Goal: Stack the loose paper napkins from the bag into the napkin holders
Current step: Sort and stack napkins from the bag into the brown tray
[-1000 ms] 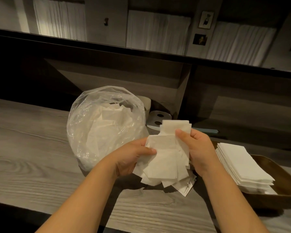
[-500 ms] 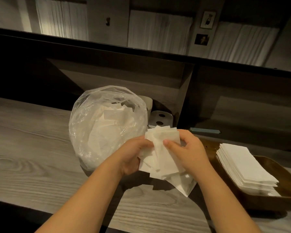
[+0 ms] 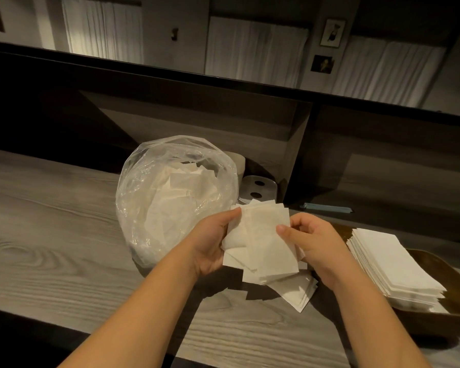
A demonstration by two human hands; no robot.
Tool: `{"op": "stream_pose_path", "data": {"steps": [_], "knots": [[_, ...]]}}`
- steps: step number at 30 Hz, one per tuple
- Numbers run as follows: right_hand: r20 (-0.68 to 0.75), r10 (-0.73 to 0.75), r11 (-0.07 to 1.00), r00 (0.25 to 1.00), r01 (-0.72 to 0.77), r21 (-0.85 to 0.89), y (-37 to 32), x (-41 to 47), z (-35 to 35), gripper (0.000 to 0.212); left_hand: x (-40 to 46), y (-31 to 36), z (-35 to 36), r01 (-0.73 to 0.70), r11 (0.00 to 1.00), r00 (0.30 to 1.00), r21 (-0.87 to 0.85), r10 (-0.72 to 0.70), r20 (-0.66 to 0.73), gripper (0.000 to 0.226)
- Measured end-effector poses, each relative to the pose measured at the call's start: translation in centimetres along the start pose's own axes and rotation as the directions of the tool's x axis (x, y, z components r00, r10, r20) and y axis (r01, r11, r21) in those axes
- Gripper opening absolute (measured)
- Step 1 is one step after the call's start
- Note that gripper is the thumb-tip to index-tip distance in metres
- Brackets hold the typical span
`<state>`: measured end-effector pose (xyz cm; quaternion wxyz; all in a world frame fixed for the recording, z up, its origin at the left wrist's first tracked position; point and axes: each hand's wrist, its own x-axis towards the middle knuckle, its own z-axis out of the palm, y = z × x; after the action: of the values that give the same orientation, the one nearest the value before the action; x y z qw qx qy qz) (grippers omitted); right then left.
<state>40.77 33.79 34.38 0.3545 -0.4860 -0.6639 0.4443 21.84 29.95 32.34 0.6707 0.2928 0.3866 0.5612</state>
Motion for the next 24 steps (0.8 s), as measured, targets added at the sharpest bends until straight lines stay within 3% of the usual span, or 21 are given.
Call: {"op": "stream_pose_path", "data": {"steps": [4, 9, 14, 24], "knots": [[0.104, 0.008, 1.000, 0.995, -0.005, -0.025, 0.1, -0.1, 0.5, 0.027, 0.2, -0.1, 0.1, -0.009, 1.000, 1.000, -0.001, 0.009, 0.007, 0.018], [0.082, -0.019, 0.996, 0.996, 0.011, 0.092, 0.3, 0.0, -0.3, 0.029, 0.2, 0.2, -0.3, 0.012, 0.998, 0.998, -0.058, -0.008, 0.067, 0.033], [0.099, -0.027, 0.992, 0.995, 0.014, 0.126, 0.4, -0.1, -0.8, 0.029, -0.4, 0.3, -0.9, 0.010, 0.986, 0.998, 0.164, -0.019, 0.052, 0.032], [0.099, -0.028, 0.990, 0.995, 0.014, 0.138, 0.6, -0.1, -0.8, 0.024, -0.9, 0.6, -0.5, 0.009, 0.945, 1.000, 0.328, -0.003, -0.018, 0.009]]}}
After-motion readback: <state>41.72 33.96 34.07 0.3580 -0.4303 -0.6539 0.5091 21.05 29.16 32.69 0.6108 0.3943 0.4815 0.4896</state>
